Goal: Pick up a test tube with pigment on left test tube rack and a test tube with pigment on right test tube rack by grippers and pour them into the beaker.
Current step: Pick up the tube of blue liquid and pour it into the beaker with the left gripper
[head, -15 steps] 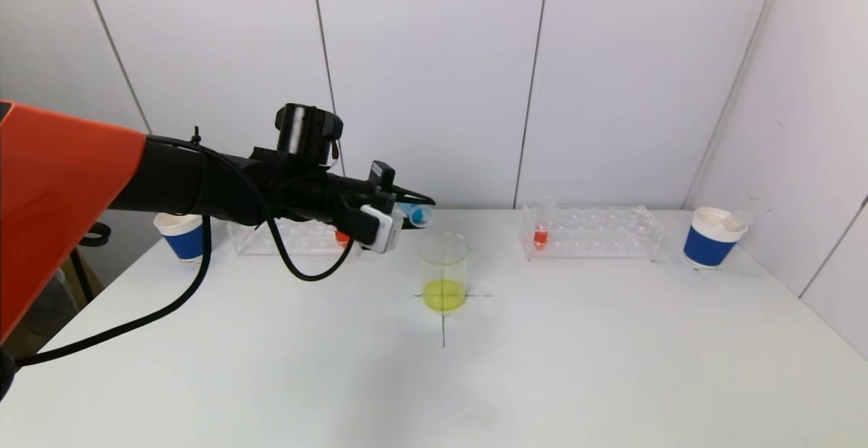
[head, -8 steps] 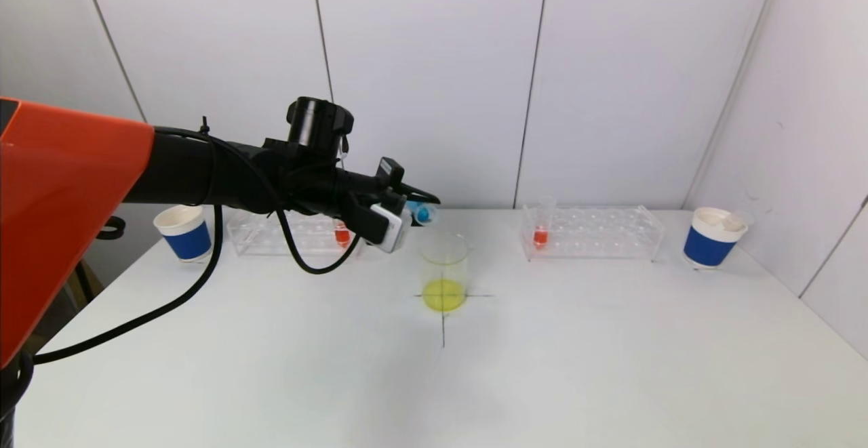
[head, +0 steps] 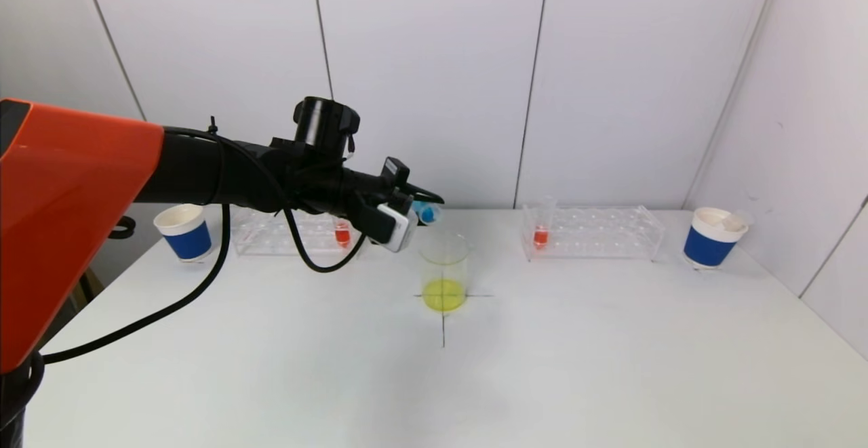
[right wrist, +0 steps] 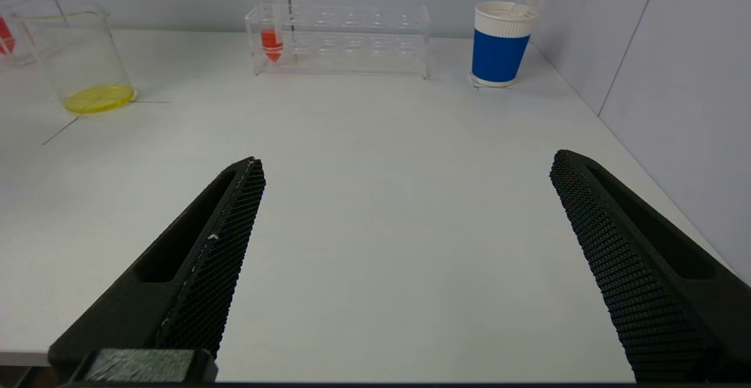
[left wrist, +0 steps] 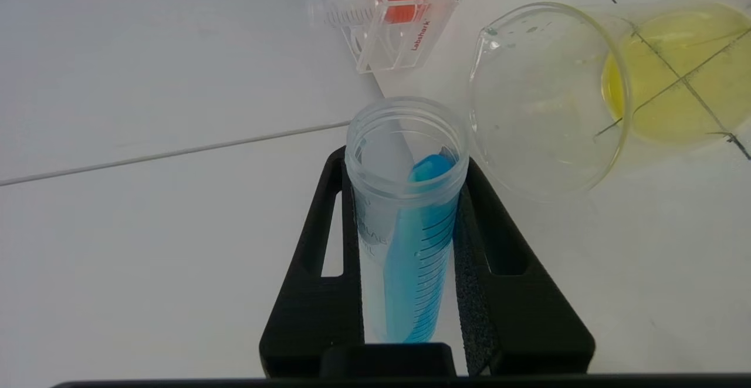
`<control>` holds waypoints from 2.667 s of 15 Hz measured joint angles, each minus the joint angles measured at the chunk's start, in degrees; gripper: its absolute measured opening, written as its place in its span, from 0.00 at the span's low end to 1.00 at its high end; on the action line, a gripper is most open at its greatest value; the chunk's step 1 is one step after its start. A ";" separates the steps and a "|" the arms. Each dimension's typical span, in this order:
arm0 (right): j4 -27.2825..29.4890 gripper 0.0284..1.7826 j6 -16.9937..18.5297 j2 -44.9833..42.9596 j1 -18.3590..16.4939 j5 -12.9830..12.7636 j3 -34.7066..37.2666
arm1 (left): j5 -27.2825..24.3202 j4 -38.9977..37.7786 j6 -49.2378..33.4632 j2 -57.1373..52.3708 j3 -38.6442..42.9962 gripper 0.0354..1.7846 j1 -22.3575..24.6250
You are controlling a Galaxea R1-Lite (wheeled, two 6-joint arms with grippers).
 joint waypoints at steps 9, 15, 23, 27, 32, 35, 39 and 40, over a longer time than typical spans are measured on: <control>0.00 0.99 0.00 0.00 0.02 0.00 0.00 | 2.90 2.84 3.52 1.82 -3.73 0.24 -0.99; 0.00 0.99 0.00 0.00 0.02 0.00 0.00 | 4.41 2.78 3.67 4.27 -4.55 0.24 -1.79; 0.00 0.99 0.00 0.00 0.02 0.00 0.00 | 5.38 5.27 3.74 6.67 -9.05 0.24 -1.56; 0.00 0.99 0.00 0.00 0.02 0.00 0.00 | 7.01 8.30 4.94 7.69 -12.52 0.24 -1.54; 0.00 0.99 0.00 0.00 0.02 0.00 0.00 | 7.81 8.63 6.95 8.41 -13.59 0.24 -1.54; 0.00 0.99 0.00 0.00 0.00 0.00 0.00 | 8.14 9.20 7.72 8.48 -13.73 0.24 -1.56; 0.00 0.99 0.00 0.00 0.02 0.00 0.00 | 8.55 9.29 8.33 8.44 -13.81 0.24 -1.60; 0.00 0.99 0.00 0.00 0.02 0.00 0.00 | 8.69 9.29 8.35 8.44 -13.81 0.24 -1.62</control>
